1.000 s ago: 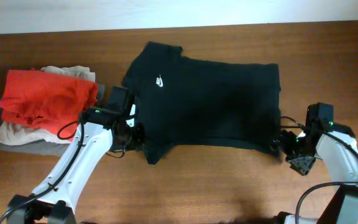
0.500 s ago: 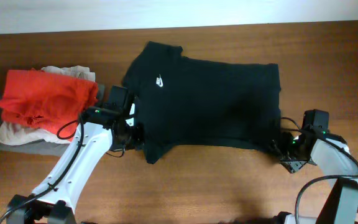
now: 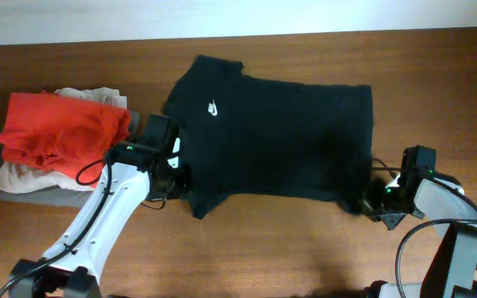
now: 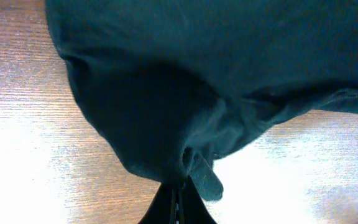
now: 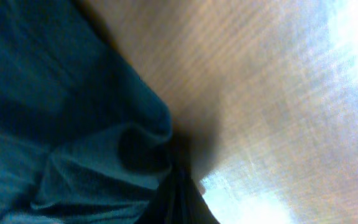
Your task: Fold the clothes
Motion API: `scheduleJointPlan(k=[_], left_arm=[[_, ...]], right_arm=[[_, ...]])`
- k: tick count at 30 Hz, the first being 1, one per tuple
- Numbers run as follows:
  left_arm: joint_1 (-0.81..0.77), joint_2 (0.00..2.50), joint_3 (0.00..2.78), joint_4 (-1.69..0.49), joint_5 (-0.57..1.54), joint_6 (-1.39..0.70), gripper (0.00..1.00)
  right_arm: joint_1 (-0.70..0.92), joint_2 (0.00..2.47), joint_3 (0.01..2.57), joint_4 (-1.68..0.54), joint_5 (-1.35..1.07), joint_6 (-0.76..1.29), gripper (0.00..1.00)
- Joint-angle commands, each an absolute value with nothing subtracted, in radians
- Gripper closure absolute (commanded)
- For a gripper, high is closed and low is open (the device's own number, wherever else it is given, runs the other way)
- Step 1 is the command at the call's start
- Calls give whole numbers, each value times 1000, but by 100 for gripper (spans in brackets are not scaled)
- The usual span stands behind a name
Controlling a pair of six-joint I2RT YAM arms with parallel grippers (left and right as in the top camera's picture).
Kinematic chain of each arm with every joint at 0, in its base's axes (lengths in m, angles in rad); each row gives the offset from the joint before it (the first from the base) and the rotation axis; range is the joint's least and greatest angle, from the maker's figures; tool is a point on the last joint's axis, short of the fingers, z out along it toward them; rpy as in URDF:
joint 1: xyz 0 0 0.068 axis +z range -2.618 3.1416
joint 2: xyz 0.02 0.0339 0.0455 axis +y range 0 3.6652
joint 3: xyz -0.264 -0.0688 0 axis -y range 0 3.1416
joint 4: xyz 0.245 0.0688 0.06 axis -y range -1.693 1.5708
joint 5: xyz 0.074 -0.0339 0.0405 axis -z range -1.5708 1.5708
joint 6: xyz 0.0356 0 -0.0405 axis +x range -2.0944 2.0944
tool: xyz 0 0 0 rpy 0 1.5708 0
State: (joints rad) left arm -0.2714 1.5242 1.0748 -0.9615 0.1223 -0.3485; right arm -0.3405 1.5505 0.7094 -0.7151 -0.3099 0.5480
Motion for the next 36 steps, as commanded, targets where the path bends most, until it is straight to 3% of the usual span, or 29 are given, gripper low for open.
scheduleJointPlan(k=[1, 15, 36], left_arm=[[-265, 1502, 1097, -982, 114, -315, 100], [-265, 1426, 1142, -1071, 76, -293, 100], [-266, 1426, 1177, -1021, 29, -289, 100]], right_arm=[[-341, 1524, 738, -782, -303, 483, 96], [-341, 1381, 875, -1045, -209, 450, 96], [-341, 1381, 888, -1069, -306, 453, 96]])
